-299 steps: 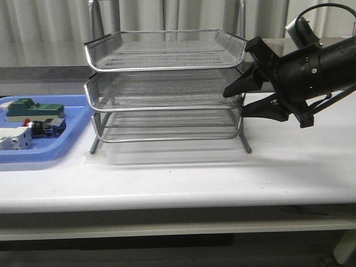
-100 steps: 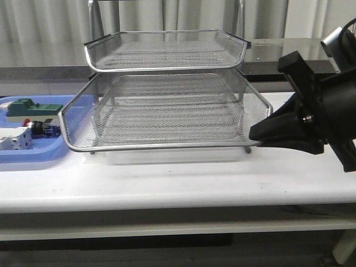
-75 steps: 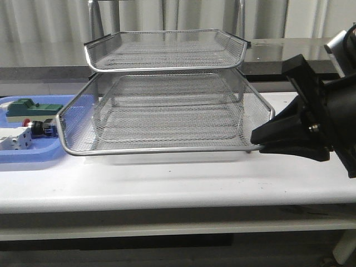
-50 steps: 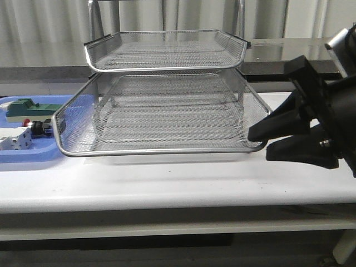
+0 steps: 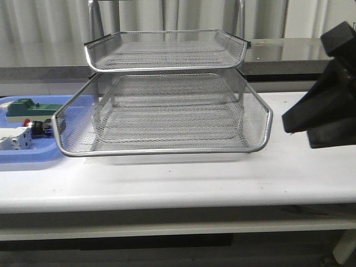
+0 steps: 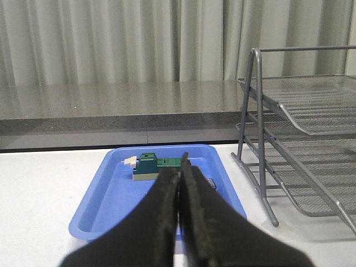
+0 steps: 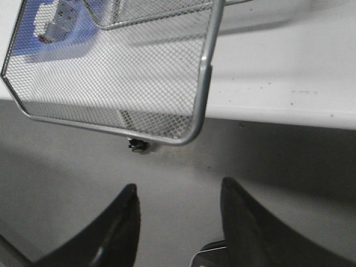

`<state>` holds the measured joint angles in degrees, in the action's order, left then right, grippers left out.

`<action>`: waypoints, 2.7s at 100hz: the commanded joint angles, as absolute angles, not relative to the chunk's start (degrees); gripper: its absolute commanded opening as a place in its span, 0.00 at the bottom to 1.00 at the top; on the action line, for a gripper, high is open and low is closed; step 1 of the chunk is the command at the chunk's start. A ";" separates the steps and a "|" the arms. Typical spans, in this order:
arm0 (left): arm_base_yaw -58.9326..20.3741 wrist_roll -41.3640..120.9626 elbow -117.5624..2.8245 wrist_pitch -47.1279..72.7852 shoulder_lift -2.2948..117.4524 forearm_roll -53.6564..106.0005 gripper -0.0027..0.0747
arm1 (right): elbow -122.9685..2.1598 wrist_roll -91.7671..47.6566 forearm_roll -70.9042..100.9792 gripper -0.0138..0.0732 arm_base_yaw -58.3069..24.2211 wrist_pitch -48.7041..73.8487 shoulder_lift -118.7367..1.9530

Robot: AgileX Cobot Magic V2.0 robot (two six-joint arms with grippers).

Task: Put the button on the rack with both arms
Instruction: 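Withdraw the right gripper away from the extended tier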

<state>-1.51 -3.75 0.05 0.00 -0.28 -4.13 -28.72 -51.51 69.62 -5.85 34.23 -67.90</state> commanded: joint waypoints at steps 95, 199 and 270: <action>-1.42 -4.22 2.73 -4.19 -2.29 -3.83 0.04 | -40.06 4.18 -5.83 0.50 -5.61 47.79 -33.57; -1.42 -4.22 2.73 -4.29 -2.29 -3.83 0.04 | -39.99 4.18 -5.89 0.08 -5.61 44.10 -33.57; -1.42 -4.22 -19.35 13.38 11.11 7.78 0.04 | -39.99 4.18 -5.89 0.08 -5.61 44.10 -33.57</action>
<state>-1.51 -3.75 -12.54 11.60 5.55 7.03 -38.19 4.10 -4.88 -5.85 48.04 -33.48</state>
